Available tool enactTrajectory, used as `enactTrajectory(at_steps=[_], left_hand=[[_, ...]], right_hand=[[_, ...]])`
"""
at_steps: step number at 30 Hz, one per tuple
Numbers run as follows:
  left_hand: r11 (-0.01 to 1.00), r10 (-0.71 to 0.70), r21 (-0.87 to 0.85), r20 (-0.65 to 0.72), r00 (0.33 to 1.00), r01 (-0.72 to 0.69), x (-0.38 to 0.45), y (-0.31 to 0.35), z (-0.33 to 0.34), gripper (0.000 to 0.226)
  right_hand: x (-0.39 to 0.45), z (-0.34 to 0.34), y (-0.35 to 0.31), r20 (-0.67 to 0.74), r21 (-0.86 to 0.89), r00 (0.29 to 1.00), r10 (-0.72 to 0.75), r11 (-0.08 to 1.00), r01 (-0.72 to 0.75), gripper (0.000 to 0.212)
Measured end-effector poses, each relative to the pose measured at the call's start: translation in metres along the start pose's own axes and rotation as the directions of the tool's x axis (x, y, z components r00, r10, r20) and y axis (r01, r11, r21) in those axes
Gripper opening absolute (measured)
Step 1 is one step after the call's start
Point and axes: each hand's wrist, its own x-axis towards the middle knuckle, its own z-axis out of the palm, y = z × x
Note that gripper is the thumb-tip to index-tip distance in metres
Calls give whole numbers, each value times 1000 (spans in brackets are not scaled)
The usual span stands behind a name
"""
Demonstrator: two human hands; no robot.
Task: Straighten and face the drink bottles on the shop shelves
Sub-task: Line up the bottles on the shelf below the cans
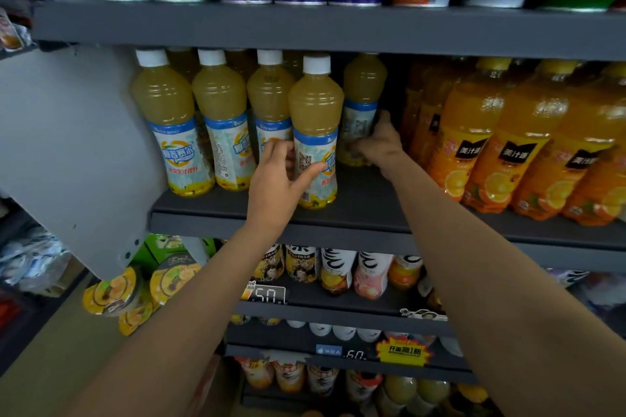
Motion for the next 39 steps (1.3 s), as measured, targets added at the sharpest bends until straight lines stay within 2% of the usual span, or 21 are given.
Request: enactTrajectory(at_steps=[2,5,9,12,14,17,20,24,29,31,36,39], left_hand=[[1000,1,-1,-8,1000,-1,0,-2,1,49],[1000,2,5,-20,1000,-2,-1,-3,2,51],[1000,-13,-1,-23,1000,13,-2,0,2,51],[1000,-12,-3,-23,1000,12,-2,-1,2,51],[1000,-4,2,-28,1000,4,-2,-1,2,51],[1000,2,-3,-37,999,-2,-3,-2,3,51],[1000,4,5,-43,999,-3,-4,-2,4,52],[999,3,45,-54,999,0,-4,0,4,53],[995,-6,103,-11,1000,8,3,8,16,53],[992,-1,125,7,1000,0,9,16,29,53],[989,-32,146,69,997,22,23,33,54,50],[990,-26,137,75,997,15,25,33,59,51]], right_hand=[[-2,-11,5,73,73,997,14,997,-19,69],[-1,-13,7,116,44,993,19,999,-24,65],[-5,3,6,-53,-105,998,41,993,-46,81],[-8,13,12,-162,-142,987,21,989,-45,71],[-8,15,15,-175,-48,984,18,998,-27,63],[-9,11,18,-124,130,990,65,990,-49,54],[-10,9,22,-54,177,997,51,983,-40,51],[-14,12,22,-30,169,999,21,986,-16,50],[-28,7,23,-70,166,997,28,986,-16,66],[-39,-3,27,-91,187,996,9,982,8,59],[-65,-31,27,158,197,986,-49,980,17,42],[-74,-35,26,167,55,979,-116,993,109,51]])
